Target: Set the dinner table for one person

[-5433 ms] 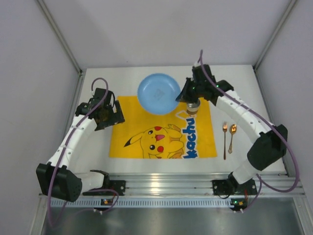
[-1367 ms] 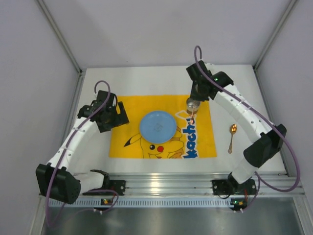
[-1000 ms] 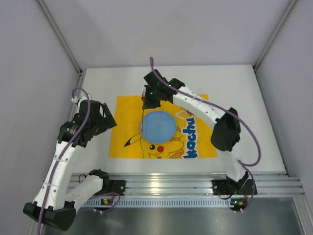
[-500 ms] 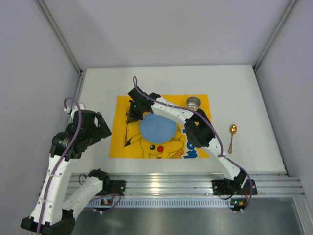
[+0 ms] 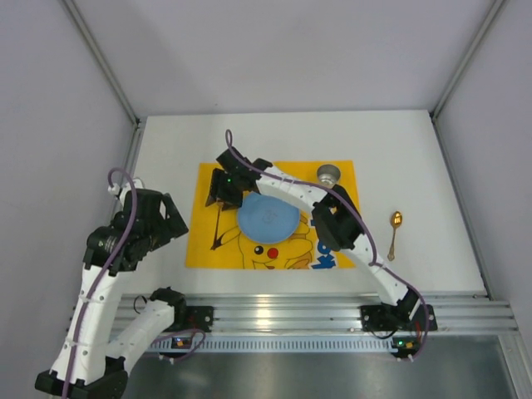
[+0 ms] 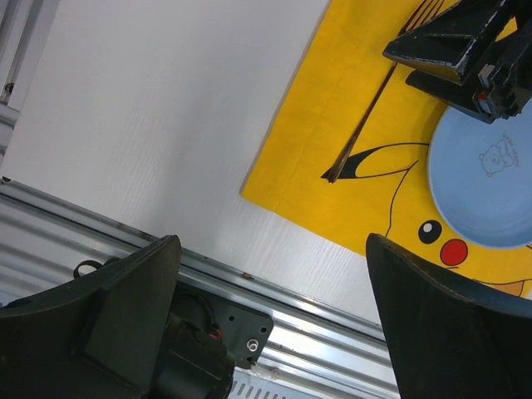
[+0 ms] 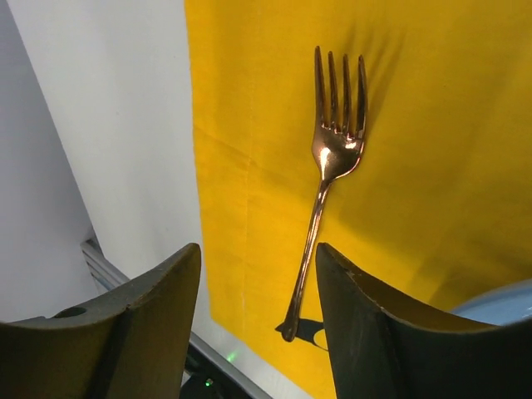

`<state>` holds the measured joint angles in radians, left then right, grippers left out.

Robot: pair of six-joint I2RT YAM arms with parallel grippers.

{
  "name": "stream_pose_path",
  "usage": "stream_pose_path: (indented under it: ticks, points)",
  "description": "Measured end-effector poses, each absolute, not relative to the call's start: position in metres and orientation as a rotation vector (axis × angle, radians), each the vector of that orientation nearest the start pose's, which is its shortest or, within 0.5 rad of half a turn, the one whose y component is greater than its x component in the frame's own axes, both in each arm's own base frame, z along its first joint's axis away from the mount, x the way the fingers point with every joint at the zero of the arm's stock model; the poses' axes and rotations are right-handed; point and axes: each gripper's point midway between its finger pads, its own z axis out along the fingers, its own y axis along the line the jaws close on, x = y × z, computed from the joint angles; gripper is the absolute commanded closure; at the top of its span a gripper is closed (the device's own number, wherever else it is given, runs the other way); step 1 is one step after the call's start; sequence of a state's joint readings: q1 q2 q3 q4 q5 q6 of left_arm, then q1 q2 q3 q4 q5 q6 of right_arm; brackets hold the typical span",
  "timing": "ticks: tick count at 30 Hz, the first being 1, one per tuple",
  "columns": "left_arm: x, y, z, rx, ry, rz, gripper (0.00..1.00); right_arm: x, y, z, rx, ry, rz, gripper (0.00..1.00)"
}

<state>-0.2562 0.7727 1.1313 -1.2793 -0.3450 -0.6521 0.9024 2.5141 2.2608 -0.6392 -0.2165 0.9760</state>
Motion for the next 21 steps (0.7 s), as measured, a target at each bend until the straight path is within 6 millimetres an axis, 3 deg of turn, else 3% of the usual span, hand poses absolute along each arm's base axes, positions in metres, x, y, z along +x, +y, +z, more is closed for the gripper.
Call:
stream_pose_path:
  ticks: [4,6,7,9,10,12,15,16,18,20,21]
  points:
    - [0.171,-0.009,0.219,-0.602,2.364,0.026,0.02,0.333,0.521,0.085,-0.039,2.712,0.978,0.40]
    - [0.174,-0.011,0.218,-0.590,2.369,0.022,0.02,0.334,0.501,0.107,-0.061,2.675,0.969,0.40]
    - [0.176,-0.012,0.217,-0.583,2.371,0.021,0.02,0.333,0.480,0.122,-0.058,2.664,0.947,0.40]
    - [0.181,-0.016,0.212,-0.569,2.379,0.007,0.02,0.339,0.426,0.164,-0.015,2.604,0.918,0.39]
    - [0.183,-0.018,0.208,-0.560,2.391,0.001,0.02,0.348,0.388,0.188,0.029,2.545,0.903,0.38]
    - [0.187,-0.023,0.200,-0.543,2.413,-0.014,0.02,0.365,0.294,0.234,0.163,2.419,0.820,0.36]
    - [0.195,-0.030,0.193,-0.520,2.434,-0.041,0.02,0.378,0.148,0.269,0.420,2.234,0.578,0.32]
    - [0.200,-0.033,0.190,-0.514,2.440,-0.051,0.03,0.370,0.102,0.267,0.499,2.201,0.476,0.32]
    - [0.206,-0.038,0.184,-0.502,2.454,-0.072,0.03,0.343,0.042,0.238,0.618,2.234,0.306,0.33]
    - [0.212,-0.043,0.180,-0.492,2.467,-0.093,0.03,0.312,0.000,0.191,0.738,2.342,0.175,0.34]
    - [0.214,-0.045,0.179,-0.488,2.469,-0.101,0.03,0.299,-0.011,0.170,0.785,2.395,0.137,0.34]
